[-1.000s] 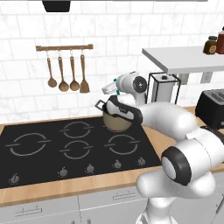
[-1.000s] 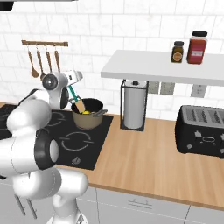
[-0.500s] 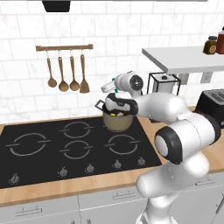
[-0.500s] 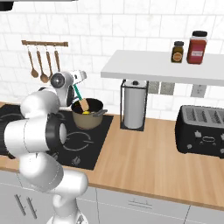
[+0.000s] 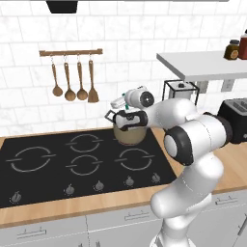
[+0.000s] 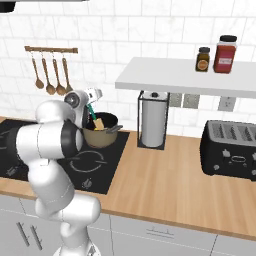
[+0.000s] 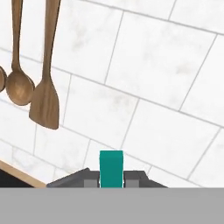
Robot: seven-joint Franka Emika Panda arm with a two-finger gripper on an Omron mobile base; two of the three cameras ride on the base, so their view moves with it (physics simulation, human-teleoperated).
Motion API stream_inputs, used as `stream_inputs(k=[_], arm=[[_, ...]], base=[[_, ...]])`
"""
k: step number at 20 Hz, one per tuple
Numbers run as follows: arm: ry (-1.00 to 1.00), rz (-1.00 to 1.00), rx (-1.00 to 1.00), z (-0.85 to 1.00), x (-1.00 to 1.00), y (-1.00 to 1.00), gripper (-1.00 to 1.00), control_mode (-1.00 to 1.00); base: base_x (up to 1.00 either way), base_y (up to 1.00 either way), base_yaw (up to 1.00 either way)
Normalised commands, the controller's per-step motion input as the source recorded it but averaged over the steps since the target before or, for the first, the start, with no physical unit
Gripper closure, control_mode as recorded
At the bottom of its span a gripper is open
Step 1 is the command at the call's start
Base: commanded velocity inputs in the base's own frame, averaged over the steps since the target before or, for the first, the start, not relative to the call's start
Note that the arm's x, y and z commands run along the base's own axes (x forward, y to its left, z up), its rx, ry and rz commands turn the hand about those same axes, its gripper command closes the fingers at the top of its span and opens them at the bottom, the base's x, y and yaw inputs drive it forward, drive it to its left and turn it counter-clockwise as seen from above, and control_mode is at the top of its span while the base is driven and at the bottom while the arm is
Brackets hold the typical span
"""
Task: Put the lemon and mushroom in the pot. Retrieve the spatula and lightly stir the vegetables in the pot.
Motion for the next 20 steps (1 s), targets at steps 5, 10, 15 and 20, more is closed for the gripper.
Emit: stream_inputs(k=[5,10,15,20], arm=[[0.00,0.00,0.00,-0.35,0.18,0.00,1.00,-1.00],[0.00,0.00,0.00,-0.37,0.01,0.02,1.00,-1.00],[-0.01,0.02,0.00,-0.12,0.17,0.07,1.00,-1.00],[-0.05,0.08,0.00,0.05,0.24,0.14,1.00,-1.00]], base=[[0.00,0.00,0.00],[0.00,0.00,0.00],[0.00,0.00,0.00],[0.00,0.00,0.00]])
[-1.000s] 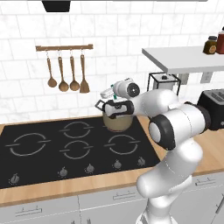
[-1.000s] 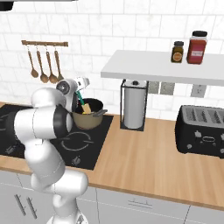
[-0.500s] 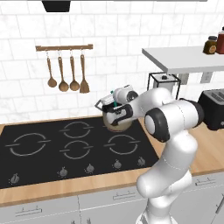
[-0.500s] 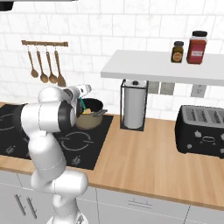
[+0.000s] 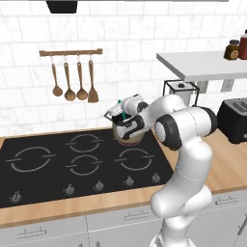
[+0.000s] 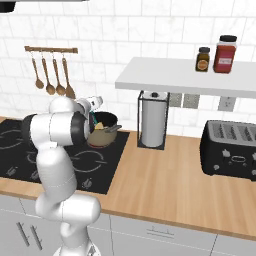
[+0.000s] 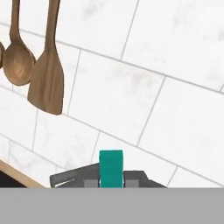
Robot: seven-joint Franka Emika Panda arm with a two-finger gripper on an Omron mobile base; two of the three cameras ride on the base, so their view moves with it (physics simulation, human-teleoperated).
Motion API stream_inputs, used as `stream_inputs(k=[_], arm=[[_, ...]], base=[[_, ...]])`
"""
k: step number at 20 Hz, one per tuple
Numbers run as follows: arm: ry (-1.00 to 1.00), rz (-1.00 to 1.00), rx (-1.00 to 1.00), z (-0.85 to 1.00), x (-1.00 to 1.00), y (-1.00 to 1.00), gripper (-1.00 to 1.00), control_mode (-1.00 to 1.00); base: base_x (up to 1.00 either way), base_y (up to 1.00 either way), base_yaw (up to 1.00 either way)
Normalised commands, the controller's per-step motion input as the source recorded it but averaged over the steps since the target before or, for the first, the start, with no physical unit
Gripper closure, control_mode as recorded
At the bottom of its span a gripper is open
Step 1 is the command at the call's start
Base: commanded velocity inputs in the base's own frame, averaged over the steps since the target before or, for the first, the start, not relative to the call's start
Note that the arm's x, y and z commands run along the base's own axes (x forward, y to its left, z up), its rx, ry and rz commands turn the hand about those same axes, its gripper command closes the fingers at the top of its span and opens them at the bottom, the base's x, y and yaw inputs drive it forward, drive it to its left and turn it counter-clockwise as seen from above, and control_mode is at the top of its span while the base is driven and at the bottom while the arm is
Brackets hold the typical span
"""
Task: Put the lemon and mushroom in the pot. Retrieve the spatula and lightly stir the vegetables in the pot.
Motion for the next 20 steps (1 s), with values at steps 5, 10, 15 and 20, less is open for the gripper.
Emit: stream_inputs(k=[5,10,15,20], arm=[[0.00,0.08,0.00,0.01,0.11,0.03,1.00,-1.00],[0.00,0.06,0.06,0.58,-0.32,-0.06,1.00,-1.00],[0.00,0.05,0.07,0.62,-0.07,-0.12,1.00,-1.00],[0.00,0.06,0.00,-0.02,0.38,-0.19,1.00,-1.00]], base=[[0.00,0.00,0.00],[0.00,0.00,0.00],[0.00,0.00,0.00],[0.00,0.00,0.00]])
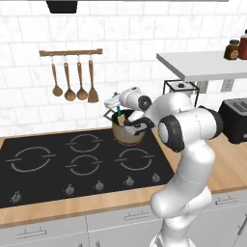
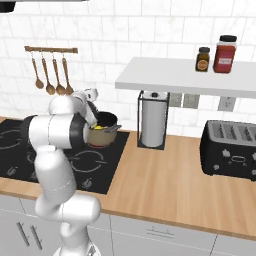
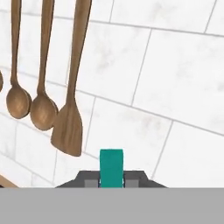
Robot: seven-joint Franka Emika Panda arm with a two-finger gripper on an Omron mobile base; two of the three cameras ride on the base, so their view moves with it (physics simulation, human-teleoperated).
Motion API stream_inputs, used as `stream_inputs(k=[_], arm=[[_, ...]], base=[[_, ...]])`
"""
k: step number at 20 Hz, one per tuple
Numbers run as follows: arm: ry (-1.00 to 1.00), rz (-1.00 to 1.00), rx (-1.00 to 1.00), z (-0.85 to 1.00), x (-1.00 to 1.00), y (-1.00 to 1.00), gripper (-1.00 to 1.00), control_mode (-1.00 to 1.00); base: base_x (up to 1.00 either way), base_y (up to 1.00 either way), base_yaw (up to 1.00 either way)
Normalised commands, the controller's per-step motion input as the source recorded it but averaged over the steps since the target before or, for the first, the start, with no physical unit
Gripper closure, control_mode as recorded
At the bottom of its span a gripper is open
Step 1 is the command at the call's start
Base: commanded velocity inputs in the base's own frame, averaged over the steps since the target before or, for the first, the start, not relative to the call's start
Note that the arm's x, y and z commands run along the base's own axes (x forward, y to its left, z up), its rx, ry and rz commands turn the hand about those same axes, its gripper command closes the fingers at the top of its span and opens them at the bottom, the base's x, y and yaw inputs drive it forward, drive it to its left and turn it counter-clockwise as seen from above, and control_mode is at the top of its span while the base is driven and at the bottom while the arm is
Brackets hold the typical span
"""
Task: Put the lemon and mushroom in the pot. Retrieve the spatula and lightly stir the vegetables in the pot.
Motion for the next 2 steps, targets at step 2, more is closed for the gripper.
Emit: stream_inputs(k=[2], arm=[[0.00,0.08,0.00,-0.20,0.41,-0.23,1.00,-1.00]], base=[[0.00,0.00,0.00]])
